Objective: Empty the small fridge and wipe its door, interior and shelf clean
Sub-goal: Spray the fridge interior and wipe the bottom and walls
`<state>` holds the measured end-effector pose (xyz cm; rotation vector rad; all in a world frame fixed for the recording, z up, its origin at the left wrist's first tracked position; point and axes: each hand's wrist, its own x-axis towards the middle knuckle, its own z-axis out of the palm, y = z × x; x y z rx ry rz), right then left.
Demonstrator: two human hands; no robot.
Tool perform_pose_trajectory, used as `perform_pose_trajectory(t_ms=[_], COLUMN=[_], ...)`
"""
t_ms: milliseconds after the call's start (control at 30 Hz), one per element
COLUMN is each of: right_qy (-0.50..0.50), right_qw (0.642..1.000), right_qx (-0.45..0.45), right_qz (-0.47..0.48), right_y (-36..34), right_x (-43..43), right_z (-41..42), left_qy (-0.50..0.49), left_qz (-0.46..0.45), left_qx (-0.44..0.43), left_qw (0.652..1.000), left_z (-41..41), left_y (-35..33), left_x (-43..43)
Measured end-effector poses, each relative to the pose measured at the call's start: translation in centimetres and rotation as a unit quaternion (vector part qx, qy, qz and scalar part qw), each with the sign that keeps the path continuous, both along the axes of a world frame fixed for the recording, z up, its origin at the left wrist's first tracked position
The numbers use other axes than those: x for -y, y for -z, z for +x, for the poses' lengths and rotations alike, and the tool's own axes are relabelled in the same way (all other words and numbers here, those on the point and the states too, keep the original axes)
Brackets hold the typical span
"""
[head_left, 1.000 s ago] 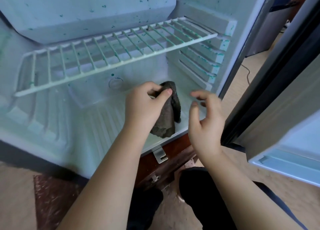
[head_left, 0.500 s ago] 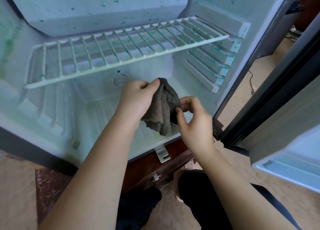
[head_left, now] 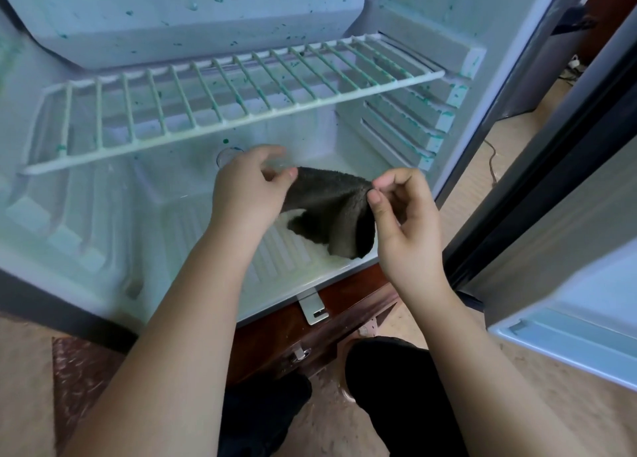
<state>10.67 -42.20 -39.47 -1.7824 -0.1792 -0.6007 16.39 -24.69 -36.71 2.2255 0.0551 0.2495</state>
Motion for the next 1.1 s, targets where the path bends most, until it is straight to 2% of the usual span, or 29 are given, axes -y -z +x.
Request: perform_pose_trajectory(t_ms=[67,100,167,233,333,433,500,600,667,733,900,1000,1100], right_qy=[-0.011,-0.014,-0.02,-0.016,0.025,0.112,0.179,0.243,0.25,0.25,0.233,0.24,0.248], right_qw=[1.0,1.0,0.999,0.999,0.999,0.993,0.98,0.962,0.96,0.958,0.961,0.958,0.957], right_qx=[0.013,0.018,0.022,0.021,0.017,0.014,0.042,0.094,0.098,0.102,0.125,0.129,0.111], right_qz=[0.0,0.003,0.023,0.037,0.028,-0.036,-0.072,-0.076,-0.081,-0.099,-0.078,-0.088,-0.101], right_y=[-0.4,-0.5,-0.7,-0.9,-1.0,-0.7,-0.5,-0.4,-0.3,0.0,-0.1,0.0,0.2], right_x=[-0.1,-0.1,0.1,0.4,0.7,0.9,1.3,2.0,1.9,1.9,2.4,2.4,2.7], right_z=[0.1,0.1,0.1,0.0,-0.2,-0.2,-0.2,0.0,0.1,0.3,0.6,0.9,1.2], left_qy=[0.077,0.134,0.244,0.303,0.27,0.228,0.183,0.039,-0.04,-0.087,-0.106,-0.069,-0.02], left_qz=[-0.099,-0.121,-0.128,-0.127,-0.121,-0.1,-0.079,-0.016,0.015,0.009,0.002,-0.114,-0.098], left_qx=[-0.042,-0.063,-0.113,-0.148,-0.132,-0.127,-0.111,-0.026,0.035,0.084,0.177,0.177,0.164], left_qw=[0.991,0.982,0.955,0.933,0.946,0.96,0.974,0.999,0.998,0.993,0.978,0.975,0.981], left_z=[-0.5,-0.8,-1.3,-1.6,-1.2,-0.5,0.6,3.6,5.6,7.5,10.6,10.8,11.0], left_y=[-0.6,-0.9,-1.2,-0.9,-0.7,-1.0,-0.7,0.2,0.4,0.4,1.5,3.0,4.3], left_x=[1.0,1.5,2.5,3.2,3.8,3.9,4.1,4.7,5.4,6.5,9.6,10.8,10.9])
